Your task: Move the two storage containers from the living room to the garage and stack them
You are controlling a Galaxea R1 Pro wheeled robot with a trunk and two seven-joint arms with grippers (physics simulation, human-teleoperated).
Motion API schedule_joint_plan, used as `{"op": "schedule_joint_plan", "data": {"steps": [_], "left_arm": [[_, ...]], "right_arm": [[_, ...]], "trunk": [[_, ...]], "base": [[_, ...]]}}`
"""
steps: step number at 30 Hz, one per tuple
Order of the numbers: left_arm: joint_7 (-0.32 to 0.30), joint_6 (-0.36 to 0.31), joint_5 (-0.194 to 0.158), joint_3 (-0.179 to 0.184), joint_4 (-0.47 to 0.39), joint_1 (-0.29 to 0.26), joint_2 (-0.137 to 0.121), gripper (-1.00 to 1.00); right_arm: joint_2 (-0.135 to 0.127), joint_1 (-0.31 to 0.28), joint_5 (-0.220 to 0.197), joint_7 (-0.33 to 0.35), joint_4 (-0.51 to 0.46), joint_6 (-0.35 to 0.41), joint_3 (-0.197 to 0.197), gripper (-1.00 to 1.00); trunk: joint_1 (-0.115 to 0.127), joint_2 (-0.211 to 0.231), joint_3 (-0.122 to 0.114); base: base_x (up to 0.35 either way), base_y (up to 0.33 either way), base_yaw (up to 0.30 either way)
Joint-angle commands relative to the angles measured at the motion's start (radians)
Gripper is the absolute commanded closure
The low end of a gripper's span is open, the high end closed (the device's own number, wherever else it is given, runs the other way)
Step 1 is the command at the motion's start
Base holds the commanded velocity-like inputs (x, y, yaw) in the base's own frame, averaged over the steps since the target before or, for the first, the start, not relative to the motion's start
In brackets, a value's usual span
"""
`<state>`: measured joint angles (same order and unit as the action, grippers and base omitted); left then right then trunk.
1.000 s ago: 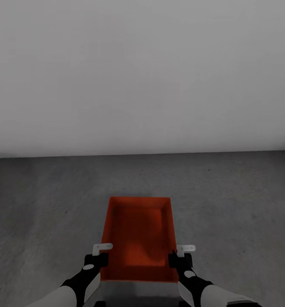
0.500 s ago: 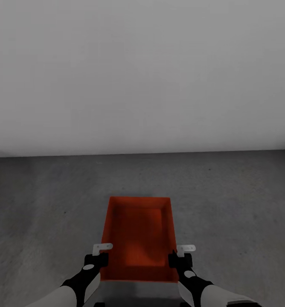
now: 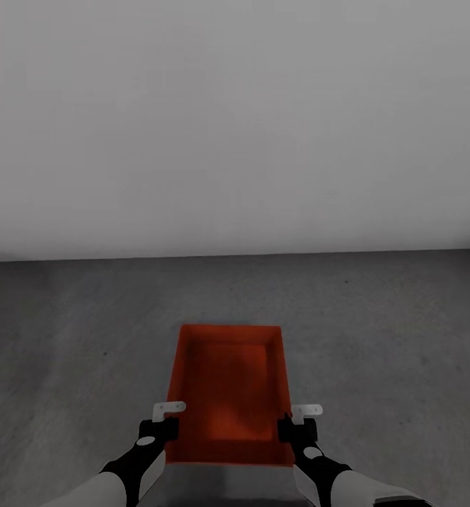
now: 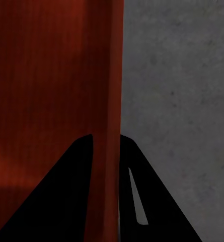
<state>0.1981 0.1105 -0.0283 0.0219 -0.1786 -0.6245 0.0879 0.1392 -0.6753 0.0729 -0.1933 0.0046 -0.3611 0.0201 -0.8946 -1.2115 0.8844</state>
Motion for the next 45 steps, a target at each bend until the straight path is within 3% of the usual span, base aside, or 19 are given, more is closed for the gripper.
{"op": "schedule_joint_plan", "data": {"steps": [1, 17, 24, 38, 45], "left_arm": [[0.011, 0.005, -0.005, -0.017, 0.004, 0.0, 0.001, 1.0], [0.011, 0.005, -0.005, -0.017, 0.004, 0.0, 0.0, 1.0], [0.011, 0.005, -0.005, -0.017, 0.004, 0.0, 0.0, 1.0], [0.011, 0.005, -0.005, -0.017, 0.002, 0.0, 0.0, 1.0], [0.011, 0.005, -0.005, -0.017, 0.002, 0.0, 0.0, 1.0]], "right_arm": [[0.002, -0.001, 0.03, -0.005, -0.003, 0.001, -0.046, 1.0], [0.002, -0.001, 0.03, -0.005, -0.003, 0.001, -0.046, 1.0], [0.002, -0.001, 0.03, -0.005, -0.003, 0.001, -0.046, 1.0], [0.002, -0.001, 0.03, -0.005, -0.003, 0.001, -0.046, 1.0], [0.002, -0.001, 0.03, -0.005, -0.003, 0.002, -0.046, 1.0]], "trunk": [[-0.004, -0.008, 0.002], [-0.065, -0.12, 0.028], [-0.065, -0.12, 0.026], [-0.119, -0.218, 0.07], [-0.119, -0.218, 0.07]], "base": [[0.0, 0.0, 0.0], [0.0, 0.0, 0.0], [0.0, 0.0, 0.0], [0.0, 0.0, 0.0], [0.0, 0.0, 0.0]]}}
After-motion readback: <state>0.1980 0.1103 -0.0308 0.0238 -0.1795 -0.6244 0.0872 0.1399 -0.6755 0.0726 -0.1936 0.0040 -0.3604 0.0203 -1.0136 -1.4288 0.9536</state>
